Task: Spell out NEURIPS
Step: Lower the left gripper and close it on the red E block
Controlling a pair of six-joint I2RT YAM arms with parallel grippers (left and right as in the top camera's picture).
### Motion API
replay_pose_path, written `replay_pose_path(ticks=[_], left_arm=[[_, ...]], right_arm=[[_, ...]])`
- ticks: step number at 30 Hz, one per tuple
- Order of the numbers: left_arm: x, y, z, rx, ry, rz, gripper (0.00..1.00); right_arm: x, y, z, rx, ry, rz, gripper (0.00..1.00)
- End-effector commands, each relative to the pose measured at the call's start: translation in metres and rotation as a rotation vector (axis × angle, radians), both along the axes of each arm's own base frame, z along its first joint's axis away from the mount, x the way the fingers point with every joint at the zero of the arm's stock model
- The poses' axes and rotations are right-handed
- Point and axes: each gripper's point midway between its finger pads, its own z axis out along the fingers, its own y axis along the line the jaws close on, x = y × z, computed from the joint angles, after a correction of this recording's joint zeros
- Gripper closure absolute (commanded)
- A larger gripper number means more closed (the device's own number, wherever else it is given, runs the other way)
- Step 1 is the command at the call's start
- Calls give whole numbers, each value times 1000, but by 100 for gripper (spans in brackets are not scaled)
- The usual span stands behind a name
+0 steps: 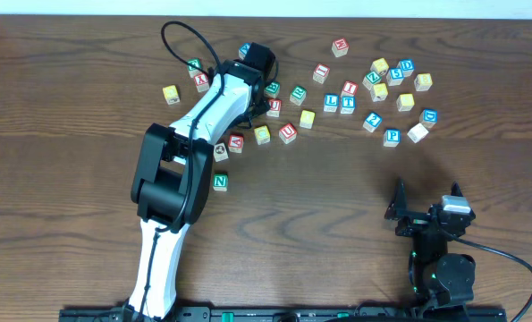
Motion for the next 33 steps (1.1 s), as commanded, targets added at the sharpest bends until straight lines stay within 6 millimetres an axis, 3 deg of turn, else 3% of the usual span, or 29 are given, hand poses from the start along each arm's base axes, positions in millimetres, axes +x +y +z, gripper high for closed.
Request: replay_pose_path(ticks=[1, 5, 7, 17, 33], left_arm=[[6, 3, -2, 54, 10, -134, 7], [7, 2, -1, 69, 16, -195, 32], [7, 2, -2, 73, 19, -209, 37], [7, 2, -1, 77, 20, -225, 44], [14, -1, 0, 69, -12, -227, 44]], right_arm=[[0, 0, -2, -9, 7, 0, 1], [0, 0, -2, -9, 7, 0, 1], [0, 0, -2, -9, 7, 1, 1], [0, 0, -2, -9, 7, 1, 1], [0, 0, -2, -9, 7, 0, 1]])
